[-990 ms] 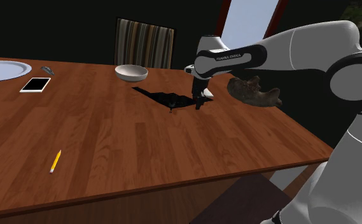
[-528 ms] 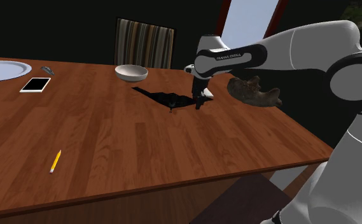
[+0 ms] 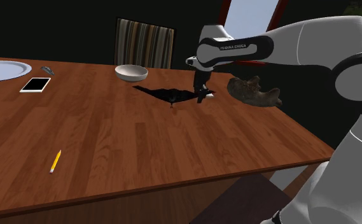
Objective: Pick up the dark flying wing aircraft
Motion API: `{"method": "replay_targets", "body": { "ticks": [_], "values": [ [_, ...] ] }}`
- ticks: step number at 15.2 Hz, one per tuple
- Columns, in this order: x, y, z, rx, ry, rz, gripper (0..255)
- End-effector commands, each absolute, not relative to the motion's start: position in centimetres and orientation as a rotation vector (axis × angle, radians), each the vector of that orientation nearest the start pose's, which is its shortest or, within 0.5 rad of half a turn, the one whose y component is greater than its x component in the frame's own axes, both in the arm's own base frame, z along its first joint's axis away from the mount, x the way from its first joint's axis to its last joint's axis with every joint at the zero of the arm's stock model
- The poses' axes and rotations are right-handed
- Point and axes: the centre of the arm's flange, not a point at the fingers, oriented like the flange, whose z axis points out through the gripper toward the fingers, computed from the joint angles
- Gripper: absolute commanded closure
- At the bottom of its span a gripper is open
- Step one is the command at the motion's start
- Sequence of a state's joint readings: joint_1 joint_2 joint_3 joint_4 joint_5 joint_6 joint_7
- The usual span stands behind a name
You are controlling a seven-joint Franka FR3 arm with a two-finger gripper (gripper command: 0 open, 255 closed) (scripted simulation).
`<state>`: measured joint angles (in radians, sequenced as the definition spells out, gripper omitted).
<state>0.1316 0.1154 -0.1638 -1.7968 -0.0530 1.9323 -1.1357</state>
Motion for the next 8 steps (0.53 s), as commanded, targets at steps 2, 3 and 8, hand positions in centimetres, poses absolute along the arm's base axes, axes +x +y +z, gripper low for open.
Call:
{"method": "replay_targets", "body": {
  "ticks": [2,3,8],
  "values": [
    [59.8,-1.9,49.9,-2.718,-1.71,0.031,255],
    [59.8,-1.9,50.4,-2.718,-1.71,0.031,255],
    [59.8,-1.9,52.1,-2.718,-1.71,0.031,255]
  ]
}}
